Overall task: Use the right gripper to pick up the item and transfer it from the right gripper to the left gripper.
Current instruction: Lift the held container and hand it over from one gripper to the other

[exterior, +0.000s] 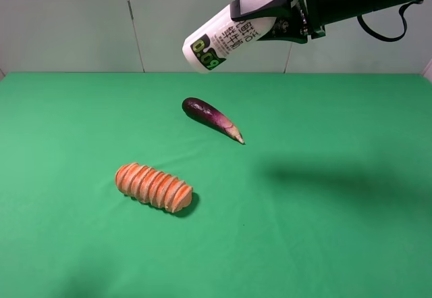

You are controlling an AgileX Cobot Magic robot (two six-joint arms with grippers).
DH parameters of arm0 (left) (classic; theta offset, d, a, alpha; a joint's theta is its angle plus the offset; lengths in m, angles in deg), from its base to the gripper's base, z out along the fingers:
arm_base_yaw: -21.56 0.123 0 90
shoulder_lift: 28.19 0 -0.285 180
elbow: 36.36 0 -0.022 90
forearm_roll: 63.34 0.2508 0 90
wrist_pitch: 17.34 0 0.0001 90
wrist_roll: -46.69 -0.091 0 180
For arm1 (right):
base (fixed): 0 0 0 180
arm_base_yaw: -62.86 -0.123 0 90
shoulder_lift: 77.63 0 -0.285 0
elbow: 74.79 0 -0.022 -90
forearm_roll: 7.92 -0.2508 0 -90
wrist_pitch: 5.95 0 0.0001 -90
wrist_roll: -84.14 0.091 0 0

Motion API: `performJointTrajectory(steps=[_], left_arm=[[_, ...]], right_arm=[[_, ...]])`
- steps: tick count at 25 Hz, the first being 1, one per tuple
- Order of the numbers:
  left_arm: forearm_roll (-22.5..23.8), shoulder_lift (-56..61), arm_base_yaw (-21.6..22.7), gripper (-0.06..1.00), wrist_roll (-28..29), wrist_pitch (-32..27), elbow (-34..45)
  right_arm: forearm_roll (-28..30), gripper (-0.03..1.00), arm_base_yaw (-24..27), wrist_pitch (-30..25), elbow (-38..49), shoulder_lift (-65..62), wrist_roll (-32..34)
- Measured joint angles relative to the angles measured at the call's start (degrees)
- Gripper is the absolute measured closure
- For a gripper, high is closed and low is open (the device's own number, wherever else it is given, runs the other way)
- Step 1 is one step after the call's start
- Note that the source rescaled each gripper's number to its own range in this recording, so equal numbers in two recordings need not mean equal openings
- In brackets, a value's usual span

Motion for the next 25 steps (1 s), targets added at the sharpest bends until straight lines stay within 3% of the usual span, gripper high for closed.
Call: performJointTrajectory(steps=[4, 10, 15, 25], left_arm=[[-12.22, -8.09, -0.21, 0.16, -17.01, 4.32, -2.61], [-30.41, -19.45, -0.21, 0.16, -41.7, 4.66, -6.5], [-40.24, -27.27, -0.21, 0.16, -61.74, 1.91, -8.98], [-54.6, -35.96, -0.21, 0.16, -79.96, -2.9, -11.88]], right_arm=[[0.0, 0.97, 0.0, 0.0, 0.0, 0.0, 0.0], [0.0, 0.97, 0.0, 0.0, 0.0, 0.0, -0.24], [0.05, 0.97, 0.0, 0.0, 0.0, 0.0, -0.24], [0.33, 0.97, 0.0, 0.0, 0.0, 0.0, -0.35]])
